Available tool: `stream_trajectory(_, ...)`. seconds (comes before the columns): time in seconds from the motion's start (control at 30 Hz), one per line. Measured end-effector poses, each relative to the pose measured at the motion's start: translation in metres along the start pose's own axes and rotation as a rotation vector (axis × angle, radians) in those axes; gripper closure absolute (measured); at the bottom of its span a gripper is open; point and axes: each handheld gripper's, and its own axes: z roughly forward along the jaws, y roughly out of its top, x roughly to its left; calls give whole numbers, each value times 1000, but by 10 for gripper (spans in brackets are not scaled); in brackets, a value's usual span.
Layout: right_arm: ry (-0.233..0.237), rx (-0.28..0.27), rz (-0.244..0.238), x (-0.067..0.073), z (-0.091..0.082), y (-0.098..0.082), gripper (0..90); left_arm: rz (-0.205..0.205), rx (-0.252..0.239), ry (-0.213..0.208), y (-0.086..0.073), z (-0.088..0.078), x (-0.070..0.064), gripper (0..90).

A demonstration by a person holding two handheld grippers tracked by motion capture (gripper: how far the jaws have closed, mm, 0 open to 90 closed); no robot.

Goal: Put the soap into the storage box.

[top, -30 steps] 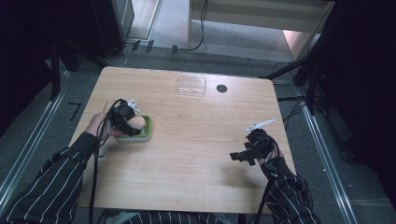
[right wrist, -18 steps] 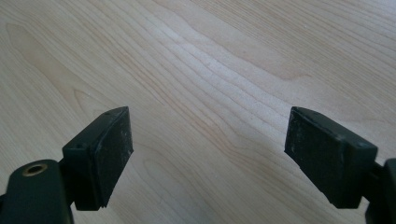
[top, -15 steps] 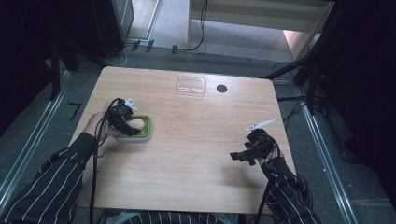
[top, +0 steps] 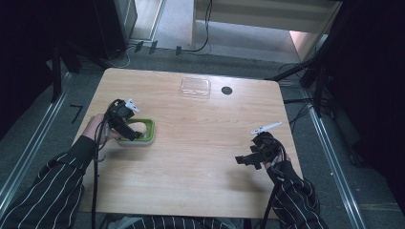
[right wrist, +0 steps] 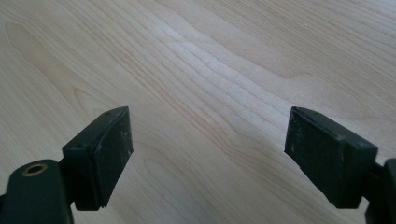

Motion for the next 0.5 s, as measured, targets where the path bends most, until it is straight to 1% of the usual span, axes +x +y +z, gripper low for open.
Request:
stream_trajectory(0.1, 1, 0, 2, 0, -1, 0, 160, -8, -16, 6, -2, -6, -2, 20)
stream_trajectory(0.23, -1, 3, 1, 0, 0, 0, 160, -1, -11, 6, -5, -10, -5, 18)
stream_trajectory(0.33, 0, 2, 2, 0, 0, 0, 160, -7, -15, 4, -7, -13, -7, 13)
stream_trajectory(0.5, 0, 0, -2, 0, 0, 0, 160, -8, -29, 2, -9, -22, -15, 11)
